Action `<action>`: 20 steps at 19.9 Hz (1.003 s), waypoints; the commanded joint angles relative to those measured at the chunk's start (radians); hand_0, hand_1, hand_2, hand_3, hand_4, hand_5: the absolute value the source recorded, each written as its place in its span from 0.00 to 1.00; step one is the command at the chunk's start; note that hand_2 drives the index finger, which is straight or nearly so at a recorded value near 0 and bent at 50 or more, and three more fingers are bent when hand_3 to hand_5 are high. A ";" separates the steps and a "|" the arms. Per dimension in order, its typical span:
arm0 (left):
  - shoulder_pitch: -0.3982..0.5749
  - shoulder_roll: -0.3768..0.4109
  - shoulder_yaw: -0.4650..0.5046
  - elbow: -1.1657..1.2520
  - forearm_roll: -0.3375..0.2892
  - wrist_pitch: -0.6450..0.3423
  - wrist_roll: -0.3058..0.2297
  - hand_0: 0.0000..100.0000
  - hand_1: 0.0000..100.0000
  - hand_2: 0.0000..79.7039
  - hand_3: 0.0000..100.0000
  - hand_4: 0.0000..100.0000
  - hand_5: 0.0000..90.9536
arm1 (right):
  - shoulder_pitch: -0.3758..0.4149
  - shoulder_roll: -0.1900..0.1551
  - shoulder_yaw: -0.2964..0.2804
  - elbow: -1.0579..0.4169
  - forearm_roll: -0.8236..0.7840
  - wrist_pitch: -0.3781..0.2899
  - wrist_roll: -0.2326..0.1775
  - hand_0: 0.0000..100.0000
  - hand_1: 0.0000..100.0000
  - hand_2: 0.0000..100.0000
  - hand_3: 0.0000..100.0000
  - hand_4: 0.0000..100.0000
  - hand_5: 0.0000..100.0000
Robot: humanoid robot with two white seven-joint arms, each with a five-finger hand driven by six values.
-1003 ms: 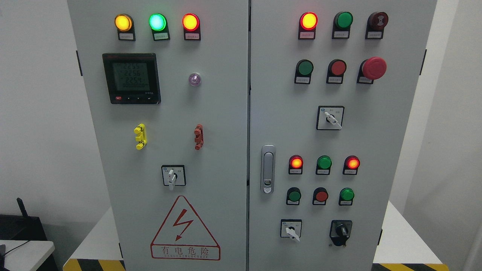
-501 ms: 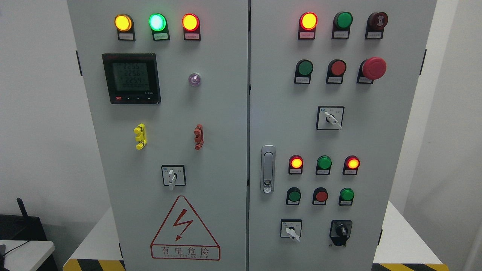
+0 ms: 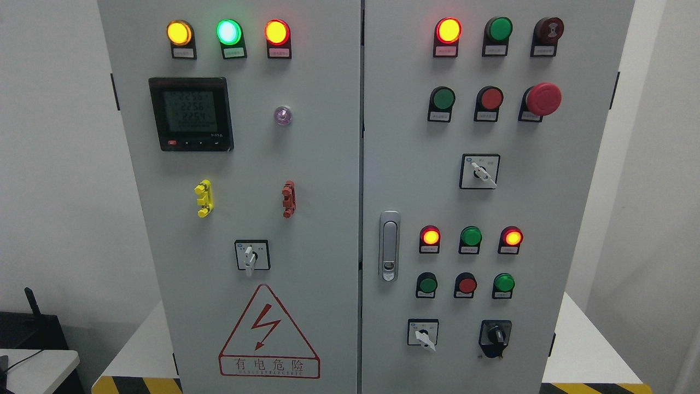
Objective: Turn on light switch 1
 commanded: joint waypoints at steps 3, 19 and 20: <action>0.024 0.023 0.195 -0.373 0.005 -0.145 0.002 0.44 0.18 0.29 0.48 0.58 0.24 | 0.000 0.000 0.023 0.000 0.005 0.001 0.000 0.12 0.39 0.00 0.00 0.00 0.00; -0.005 0.022 0.088 -1.010 -0.005 -0.146 -0.139 0.48 0.12 0.49 0.66 0.76 0.60 | 0.001 0.000 0.023 0.000 0.005 0.001 0.000 0.12 0.39 0.00 0.00 0.00 0.00; -0.011 0.023 0.077 -1.033 -0.005 -0.144 -0.139 0.47 0.10 0.49 0.66 0.76 0.61 | 0.001 0.000 0.023 0.000 0.005 0.001 0.000 0.12 0.39 0.00 0.00 0.00 0.00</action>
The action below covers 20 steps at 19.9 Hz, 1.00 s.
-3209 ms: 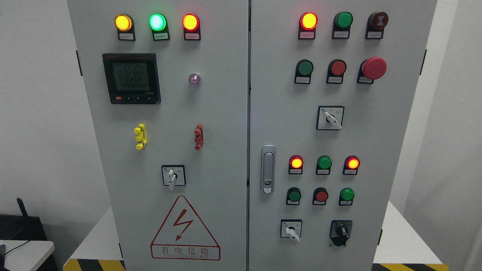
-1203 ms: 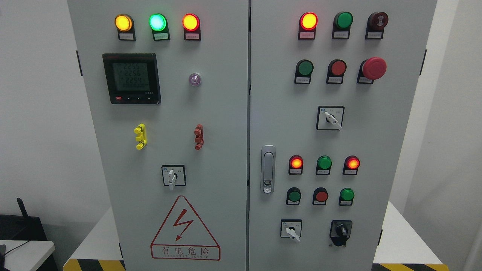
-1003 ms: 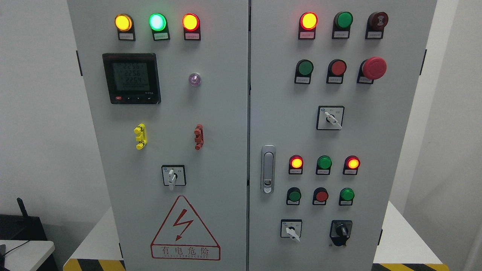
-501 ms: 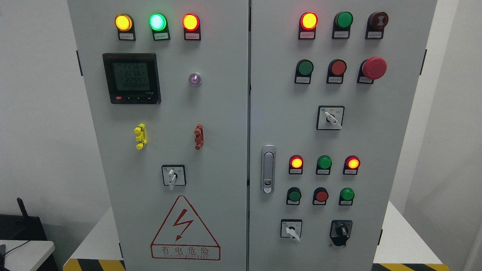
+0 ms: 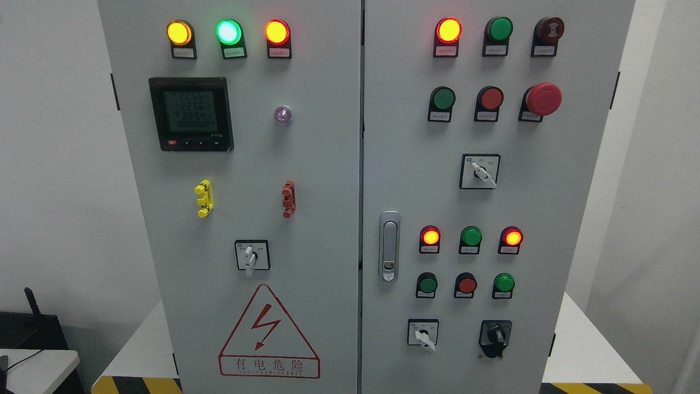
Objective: Turn on light switch 1
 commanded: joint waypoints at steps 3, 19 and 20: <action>-0.049 0.023 -0.095 -0.404 -0.047 0.005 -0.006 0.45 0.09 0.49 0.66 0.77 0.62 | 0.000 0.000 0.023 0.000 0.005 0.001 0.000 0.12 0.39 0.00 0.00 0.00 0.00; -0.302 -0.009 -0.426 -0.494 -0.244 0.089 0.078 0.41 0.14 0.53 0.71 0.79 0.70 | 0.000 0.000 0.023 0.000 0.005 0.001 0.000 0.12 0.39 0.00 0.00 0.00 0.00; -0.317 -0.011 -0.455 -0.494 -0.247 0.110 0.093 0.41 0.14 0.53 0.71 0.79 0.71 | 0.000 0.000 0.023 0.000 0.005 0.001 0.000 0.12 0.39 0.00 0.00 0.00 0.00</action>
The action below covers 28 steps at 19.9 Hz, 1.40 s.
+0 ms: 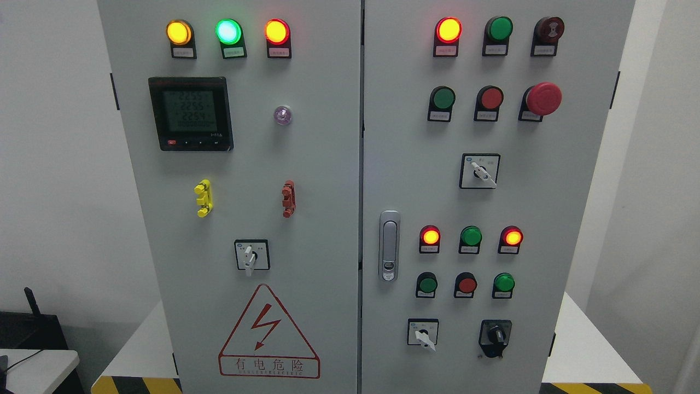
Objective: Turn on light switch 1
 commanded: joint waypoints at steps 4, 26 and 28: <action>-0.144 -0.051 -0.314 -0.100 -0.071 0.130 0.084 0.41 0.14 0.55 0.73 0.81 0.74 | 0.001 0.001 0.023 0.000 0.005 0.001 0.000 0.12 0.39 0.00 0.00 0.00 0.00; -0.350 -0.095 -0.569 -0.091 -0.229 0.574 0.406 0.36 0.36 0.63 0.83 0.86 0.87 | 0.000 0.000 0.023 0.000 0.005 0.001 0.000 0.12 0.39 0.00 0.00 0.00 0.00; -0.368 -0.095 -0.576 -0.087 -0.227 0.595 0.415 0.35 0.37 0.63 0.83 0.86 0.87 | 0.001 0.000 0.023 0.000 0.005 0.001 0.000 0.12 0.39 0.00 0.00 0.00 0.00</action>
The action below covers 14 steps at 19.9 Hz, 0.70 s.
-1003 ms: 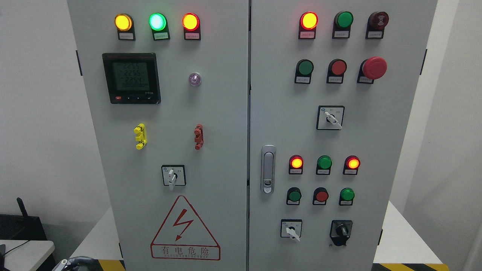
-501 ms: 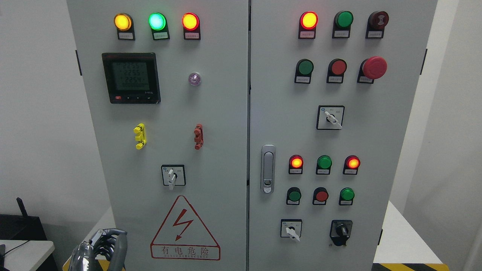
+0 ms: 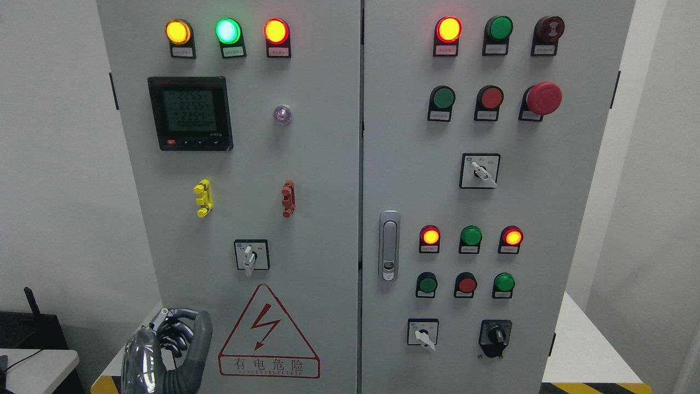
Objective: Turn on light switch 1
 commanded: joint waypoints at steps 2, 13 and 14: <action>-0.073 -0.016 -0.125 0.014 -0.005 0.046 0.025 0.35 0.37 0.63 0.83 0.86 0.87 | 0.000 0.000 0.023 0.000 0.005 0.001 0.000 0.12 0.39 0.00 0.00 0.00 0.00; -0.097 -0.016 -0.153 0.043 -0.003 0.154 0.093 0.33 0.41 0.63 0.84 0.87 0.87 | 0.000 0.000 0.023 0.000 0.005 0.001 0.000 0.12 0.39 0.00 0.00 0.00 0.00; -0.098 -0.016 -0.153 0.049 -0.002 0.155 0.096 0.33 0.41 0.63 0.85 0.87 0.87 | 0.000 0.000 0.023 0.000 0.005 0.001 0.000 0.12 0.39 0.00 0.00 0.00 0.00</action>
